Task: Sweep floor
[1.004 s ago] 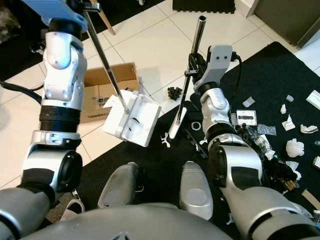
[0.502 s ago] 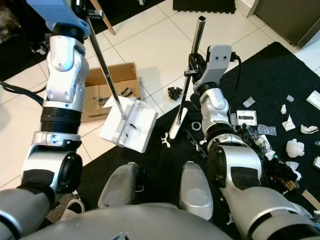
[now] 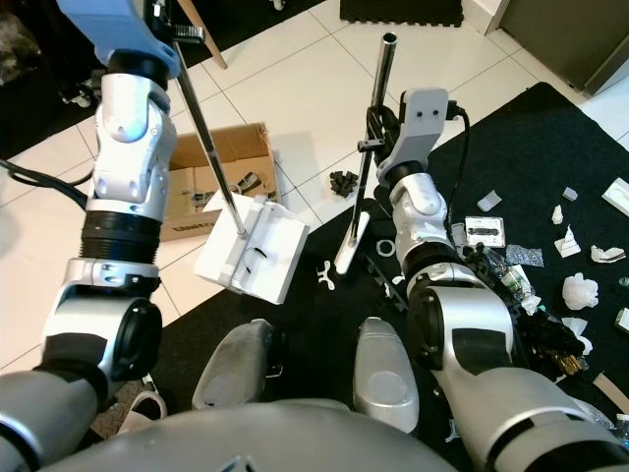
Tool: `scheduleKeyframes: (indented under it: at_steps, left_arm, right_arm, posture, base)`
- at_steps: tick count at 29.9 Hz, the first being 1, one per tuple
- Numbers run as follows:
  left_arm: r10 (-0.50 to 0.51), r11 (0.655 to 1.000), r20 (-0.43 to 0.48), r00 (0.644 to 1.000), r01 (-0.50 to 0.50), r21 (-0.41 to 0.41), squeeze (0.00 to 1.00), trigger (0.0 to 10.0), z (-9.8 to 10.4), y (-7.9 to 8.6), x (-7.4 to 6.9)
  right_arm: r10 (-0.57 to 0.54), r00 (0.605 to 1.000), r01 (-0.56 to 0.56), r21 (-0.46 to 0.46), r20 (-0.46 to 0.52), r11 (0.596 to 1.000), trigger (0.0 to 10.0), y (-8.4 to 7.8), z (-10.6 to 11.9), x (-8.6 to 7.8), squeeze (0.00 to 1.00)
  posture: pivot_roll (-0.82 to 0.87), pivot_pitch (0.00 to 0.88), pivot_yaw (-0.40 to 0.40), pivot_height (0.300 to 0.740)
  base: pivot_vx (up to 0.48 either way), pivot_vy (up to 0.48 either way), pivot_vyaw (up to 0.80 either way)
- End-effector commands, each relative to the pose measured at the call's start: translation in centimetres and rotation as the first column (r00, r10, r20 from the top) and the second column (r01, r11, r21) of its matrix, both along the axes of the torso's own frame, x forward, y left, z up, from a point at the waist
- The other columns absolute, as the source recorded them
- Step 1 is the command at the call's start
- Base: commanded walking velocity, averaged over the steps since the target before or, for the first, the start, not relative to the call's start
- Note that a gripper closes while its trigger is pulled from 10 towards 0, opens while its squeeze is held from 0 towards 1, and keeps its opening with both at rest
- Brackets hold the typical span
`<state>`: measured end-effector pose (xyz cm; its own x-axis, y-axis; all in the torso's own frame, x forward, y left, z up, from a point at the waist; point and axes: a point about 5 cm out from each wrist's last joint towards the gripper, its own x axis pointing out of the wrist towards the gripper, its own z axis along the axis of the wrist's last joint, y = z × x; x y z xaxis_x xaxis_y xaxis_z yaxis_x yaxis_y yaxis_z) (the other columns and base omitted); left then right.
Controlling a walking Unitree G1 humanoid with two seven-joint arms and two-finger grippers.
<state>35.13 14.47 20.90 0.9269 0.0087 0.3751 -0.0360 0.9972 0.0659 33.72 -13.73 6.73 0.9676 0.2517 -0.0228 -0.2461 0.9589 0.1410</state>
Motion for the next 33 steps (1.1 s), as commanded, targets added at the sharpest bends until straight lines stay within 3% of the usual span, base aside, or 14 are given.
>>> scheduleKeyframes:
  at_steps: [1, 20, 33]
  left_arm:
    - [0.003, 1.000, 0.031, 1.000, -0.004, 0.023, 0.00, 10.0, 0.61, -0.03, 0.02]
    - [0.005, 1.000, 0.026, 1.000, -0.006, 0.023, 0.00, 10.0, 0.53, 0.00, -0.02]
    - [0.005, 1.000, 0.024, 1.000, -0.006, 0.022, 0.00, 10.0, 0.43, 0.03, -0.01]
  right_arm:
    - [0.007, 1.000, -0.006, -0.007, 0.024, 1.000, 10.0, 0.25, 0.45, 0.22, 0.00]
    - [0.014, 1.000, -0.014, -0.040, 0.013, 0.999, 10.0, 0.40, 0.23, 0.14, 0.00]
    - [0.016, 1.000, -0.015, -0.050, 0.007, 0.999, 10.0, 0.37, 0.18, 0.14, 0.00]
  posture:
    - [0.02, 0.000, 0.041, 0.740]
    - [0.02, 0.000, 0.044, 0.740]
    - [0.02, 0.000, 0.042, 0.740]
  base:
    - [0.000, 0.000, 0.00]
    - [0.000, 0.000, 0.00]
    - [0.000, 0.000, 0.75]
